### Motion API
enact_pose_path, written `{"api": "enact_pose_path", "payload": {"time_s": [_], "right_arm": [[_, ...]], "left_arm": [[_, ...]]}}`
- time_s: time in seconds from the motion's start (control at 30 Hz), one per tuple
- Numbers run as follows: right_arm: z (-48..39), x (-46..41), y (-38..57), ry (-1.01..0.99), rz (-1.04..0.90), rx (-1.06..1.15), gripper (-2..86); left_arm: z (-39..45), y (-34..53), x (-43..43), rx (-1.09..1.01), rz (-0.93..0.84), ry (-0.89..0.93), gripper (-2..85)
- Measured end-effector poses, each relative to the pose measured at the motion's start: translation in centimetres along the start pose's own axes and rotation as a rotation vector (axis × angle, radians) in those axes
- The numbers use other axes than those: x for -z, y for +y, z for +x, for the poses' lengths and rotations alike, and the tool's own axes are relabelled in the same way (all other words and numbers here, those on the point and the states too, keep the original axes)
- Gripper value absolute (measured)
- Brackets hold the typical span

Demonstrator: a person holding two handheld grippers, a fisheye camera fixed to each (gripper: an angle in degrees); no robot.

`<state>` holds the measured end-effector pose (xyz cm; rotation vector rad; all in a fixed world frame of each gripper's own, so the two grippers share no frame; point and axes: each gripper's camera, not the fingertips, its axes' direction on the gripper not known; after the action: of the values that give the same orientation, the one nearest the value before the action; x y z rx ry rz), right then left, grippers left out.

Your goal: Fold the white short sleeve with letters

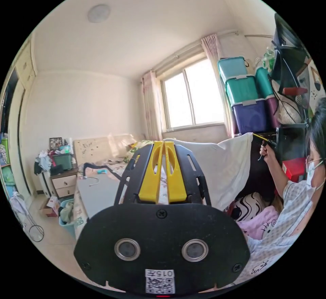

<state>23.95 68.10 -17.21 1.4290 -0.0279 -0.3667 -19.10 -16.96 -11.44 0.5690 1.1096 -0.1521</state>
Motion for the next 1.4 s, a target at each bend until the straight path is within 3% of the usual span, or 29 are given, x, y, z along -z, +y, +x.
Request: {"api": "enact_pose_path", "payload": {"time_s": [0.2,0.43,0.67,0.83,0.9,1.03,1.23,1.4], "right_arm": [[-3.9,-2.6,-2.8,-0.213,0.050,-0.028,-0.2],[-8.8,-12.7,-6.4,-0.335,-0.028,-0.013,-0.1],[-17.9,-36.9,-3.1,-0.274,-0.470,0.093,0.0],[-23.7,-51.1,1.7,-0.391,-0.775,0.086,0.1],[-25.2,-54.5,2.7,-0.339,-0.819,0.119,0.1],[-26.5,-60.5,4.1,-0.264,-0.906,0.204,0.2],[-24.4,-66.8,5.0,-0.310,-1.019,0.098,1.3],[-21.2,-66.4,2.6,-0.328,-0.944,0.078,8.1]], "left_arm": [[-3.5,5.0,11.7,0.023,0.057,-0.096,-0.9],[-6.6,11.2,14.7,0.032,-0.005,-0.235,-0.9],[-15.6,24.9,4.4,0.150,-0.380,-0.427,-0.8],[-21.8,36.6,-4.0,0.279,-0.676,-0.401,-0.8],[-22.7,40.7,-6.9,0.264,-0.759,-0.446,-0.8],[-23.7,44.7,-10.0,0.269,-0.828,-0.415,-0.8],[-24.7,49.7,-13.8,0.313,-0.887,-0.384,0.0],[-23.8,50.9,-14.5,0.322,-0.826,-0.539,3.8]]}}
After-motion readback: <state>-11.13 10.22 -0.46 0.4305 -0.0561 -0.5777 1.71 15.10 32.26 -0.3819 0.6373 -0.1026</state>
